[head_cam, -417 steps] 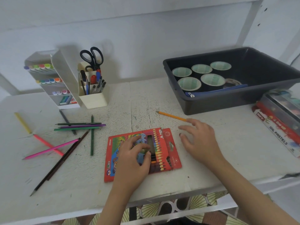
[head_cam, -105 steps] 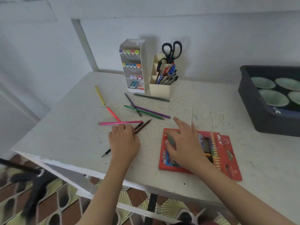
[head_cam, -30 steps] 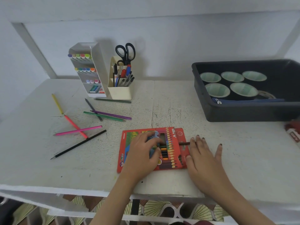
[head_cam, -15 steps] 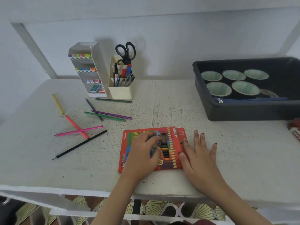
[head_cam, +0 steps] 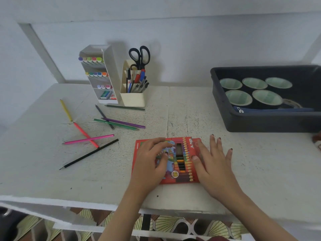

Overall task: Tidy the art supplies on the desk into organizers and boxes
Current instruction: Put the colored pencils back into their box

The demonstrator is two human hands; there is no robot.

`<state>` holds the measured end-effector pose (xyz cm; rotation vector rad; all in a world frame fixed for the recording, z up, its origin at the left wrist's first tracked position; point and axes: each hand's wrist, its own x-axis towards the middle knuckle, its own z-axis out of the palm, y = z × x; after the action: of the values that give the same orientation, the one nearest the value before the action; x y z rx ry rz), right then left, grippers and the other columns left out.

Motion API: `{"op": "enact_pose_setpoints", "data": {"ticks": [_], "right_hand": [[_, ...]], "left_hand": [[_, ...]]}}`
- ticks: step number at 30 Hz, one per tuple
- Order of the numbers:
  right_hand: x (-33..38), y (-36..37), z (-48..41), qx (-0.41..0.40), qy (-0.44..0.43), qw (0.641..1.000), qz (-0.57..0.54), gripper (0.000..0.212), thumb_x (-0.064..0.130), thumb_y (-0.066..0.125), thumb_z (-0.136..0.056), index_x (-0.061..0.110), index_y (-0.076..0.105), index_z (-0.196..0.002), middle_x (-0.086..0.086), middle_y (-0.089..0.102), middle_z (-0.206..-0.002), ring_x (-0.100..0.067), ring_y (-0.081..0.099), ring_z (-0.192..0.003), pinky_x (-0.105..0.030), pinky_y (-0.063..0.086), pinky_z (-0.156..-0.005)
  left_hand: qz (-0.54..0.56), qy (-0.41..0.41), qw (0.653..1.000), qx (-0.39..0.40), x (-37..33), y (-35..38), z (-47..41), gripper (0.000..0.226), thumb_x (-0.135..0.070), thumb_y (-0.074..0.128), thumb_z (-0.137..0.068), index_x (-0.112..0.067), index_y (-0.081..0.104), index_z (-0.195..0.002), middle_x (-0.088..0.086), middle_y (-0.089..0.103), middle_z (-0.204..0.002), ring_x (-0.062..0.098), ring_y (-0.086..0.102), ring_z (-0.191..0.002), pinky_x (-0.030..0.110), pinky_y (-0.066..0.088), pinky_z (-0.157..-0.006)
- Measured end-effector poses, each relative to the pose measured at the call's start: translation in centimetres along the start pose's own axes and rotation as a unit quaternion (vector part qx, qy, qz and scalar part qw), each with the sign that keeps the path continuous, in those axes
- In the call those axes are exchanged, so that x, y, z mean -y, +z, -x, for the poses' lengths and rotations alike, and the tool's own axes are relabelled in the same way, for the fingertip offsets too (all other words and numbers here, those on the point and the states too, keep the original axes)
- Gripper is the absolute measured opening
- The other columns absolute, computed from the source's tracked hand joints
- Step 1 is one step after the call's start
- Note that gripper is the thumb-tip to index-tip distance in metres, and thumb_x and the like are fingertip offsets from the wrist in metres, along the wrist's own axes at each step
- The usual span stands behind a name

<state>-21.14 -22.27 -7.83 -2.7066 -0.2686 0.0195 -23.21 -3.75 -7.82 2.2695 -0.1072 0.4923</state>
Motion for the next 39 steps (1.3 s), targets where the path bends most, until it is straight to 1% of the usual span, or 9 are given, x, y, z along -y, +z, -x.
{"op": "enact_pose_setpoints", "data": {"ticks": [6, 12, 16, 26, 29, 31, 33, 36, 39], "right_hand": [[3.5, 0.1, -2.2, -0.024, -0.11, 0.993, -0.024, 0.044, 0.043, 0.035, -0.097, 0.031, 0.039, -0.139, -0.001, 0.012, -0.158, -0.018, -0.004, -0.146, -0.039, -0.025, -0.105], [7.3, 1.7, -3.6, -0.011, -0.176, 0.984, -0.038, 0.042, 0.04, 0.04, -0.096, 0.033, 0.042, -0.137, 0.0, 0.018, -0.157, -0.016, -0.001, -0.145, -0.039, -0.024, -0.106], [9.0, 3.1, -3.6, 0.015, -0.212, 0.977, -0.027, 0.039, 0.038, 0.041, -0.096, 0.029, 0.045, -0.134, -0.002, 0.017, -0.157, -0.018, -0.001, -0.145, -0.039, -0.025, -0.106], [9.8, 4.2, -3.3, 0.024, -0.231, 0.972, -0.044, 0.038, 0.036, 0.043, -0.094, 0.031, 0.047, -0.131, 0.001, 0.023, -0.155, -0.015, 0.002, -0.145, -0.04, -0.023, -0.108], [9.3, 3.9, -3.0, 0.017, -0.222, 0.973, -0.061, 0.035, 0.036, 0.044, -0.095, 0.031, 0.049, -0.13, 0.003, 0.027, -0.153, -0.014, 0.007, -0.144, -0.04, -0.016, -0.112], [9.1, 3.5, -2.8, 0.012, -0.216, 0.972, -0.091, 0.036, 0.036, 0.044, -0.096, 0.029, 0.049, -0.131, 0.005, 0.031, -0.151, -0.012, 0.013, -0.143, -0.037, -0.011, -0.114], [8.9, 2.7, -2.6, -0.002, -0.21, 0.969, -0.133, 0.036, 0.033, 0.044, -0.097, 0.028, 0.049, -0.132, 0.009, 0.041, -0.144, -0.008, 0.025, -0.137, -0.036, 0.0, -0.117], [8.8, 1.3, -2.2, -0.026, -0.2, 0.954, -0.222, 0.037, 0.035, 0.041, -0.094, 0.029, 0.055, -0.127, 0.022, 0.053, -0.119, 0.009, 0.039, -0.113, -0.037, 0.028, -0.109], [8.3, 0.0, -2.0, -0.056, -0.177, 0.937, -0.297, 0.032, 0.036, 0.045, -0.091, 0.029, 0.06, -0.117, 0.027, 0.058, -0.108, 0.007, 0.052, -0.103, -0.02, 0.041, -0.093]], "left_hand": [[-0.098, -0.041, 0.991, -0.077, 2.5, -4.1, 0.2, 0.024, -0.007, 0.056, -0.083, -0.012, 0.069, -0.103, 0.001, 0.064, -0.109, 0.015, 0.053, -0.104, 0.025, 0.034, -0.091], [-0.233, -0.136, 0.952, -0.143, 7.2, -10.1, 2.1, 0.029, 0.008, 0.065, -0.078, -0.003, 0.07, -0.104, 0.014, 0.069, -0.102, 0.036, 0.059, -0.099, 0.043, 0.044, -0.087], [-0.278, -0.203, 0.932, -0.114, 9.2, -12.1, 2.6, 0.027, 0.001, 0.065, -0.08, -0.003, 0.071, -0.106, 0.017, 0.069, -0.103, 0.039, 0.059, -0.101, 0.046, 0.045, -0.088], [-0.327, -0.202, 0.917, -0.102, 9.8, -12.1, 2.3, 0.019, -0.001, 0.061, -0.084, -0.008, 0.073, -0.096, 0.014, 0.068, -0.087, 0.038, 0.055, -0.088, 0.041, 0.039, -0.076], [-0.231, -0.2, 0.943, -0.129, 8.5, -11.6, 1.8, 0.019, 0.0, 0.057, -0.088, -0.009, 0.068, -0.1, 0.011, 0.064, -0.093, 0.027, 0.056, -0.081, 0.035, 0.042, -0.07], [-0.129, -0.196, 0.96, -0.151, 6.9, -10.9, 1.3, 0.019, -0.003, 0.055, -0.09, -0.015, 0.064, -0.101, 0.0, 0.062, -0.094, 0.006, 0.055, -0.074, 0.019, 0.04, -0.062], [-0.057, -0.185, 0.971, -0.139, 4.9, -9.9, 0.5, 0.019, -0.007, 0.054, -0.091, -0.023, 0.062, -0.098, -0.012, 0.06, -0.09, -0.004, 0.055, -0.075, 0.01, 0.04, -0.059], [0.065, -0.175, 0.979, -0.081, 1.5, -7.8, -0.3, 0.027, -0.009, 0.054, -0.091, -0.035, 0.056, -0.087, -0.016, 0.061, -0.088, -0.003, 0.059, -0.076, 0.013, 0.047, -0.059], [0.131, -0.154, 0.979, -0.011, -1.5, -5.2, -0.7, 0.025, -0.009, 0.056, -0.089, -0.034, 0.057, -0.087, -0.01, 0.065, -0.085, 0.002, 0.061, -0.071, 0.016, 0.05, -0.058]]}}
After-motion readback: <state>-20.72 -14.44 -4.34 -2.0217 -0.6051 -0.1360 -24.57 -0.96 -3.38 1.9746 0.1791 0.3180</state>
